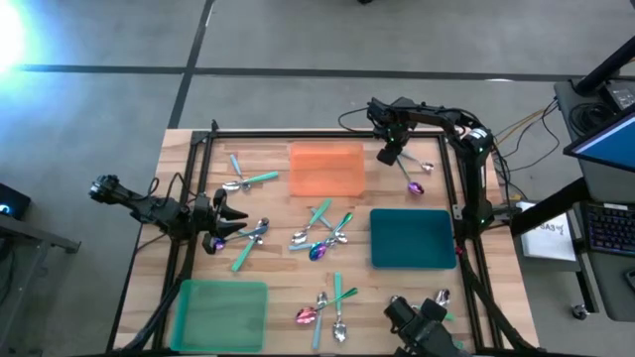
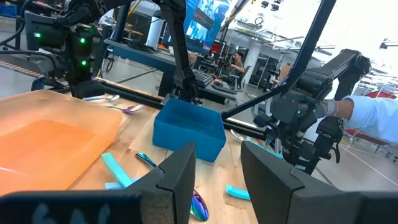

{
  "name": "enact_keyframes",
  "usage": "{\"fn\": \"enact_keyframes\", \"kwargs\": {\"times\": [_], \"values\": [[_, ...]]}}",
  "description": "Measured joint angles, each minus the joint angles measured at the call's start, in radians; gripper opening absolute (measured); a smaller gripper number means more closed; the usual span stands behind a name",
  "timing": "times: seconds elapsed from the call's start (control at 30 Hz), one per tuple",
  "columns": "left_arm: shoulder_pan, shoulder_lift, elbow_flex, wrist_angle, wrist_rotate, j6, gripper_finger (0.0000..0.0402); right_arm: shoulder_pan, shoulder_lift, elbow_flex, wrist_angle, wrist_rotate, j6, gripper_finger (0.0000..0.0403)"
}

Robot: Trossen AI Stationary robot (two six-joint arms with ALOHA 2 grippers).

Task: Sort silverware by color (type)
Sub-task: Put the blue spoon into the orange bin

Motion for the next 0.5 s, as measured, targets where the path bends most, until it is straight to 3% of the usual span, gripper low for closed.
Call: {"fn": "enact_keyframes", "kwargs": {"times": [0.33, 0.5], "values": [[0.000, 0.000, 0.000, 0.000, 0.000, 0.000, 0.0114, 0.002, -0.001, 0.011, -0.031, -0.002, 0.040, 0.0057], [0.000, 0.000, 0.000, 0.000, 0.000, 0.000, 0.0114, -0.001, -0.001, 0.011, -0.038, 0.029, 0.054, 0.0095]]}}
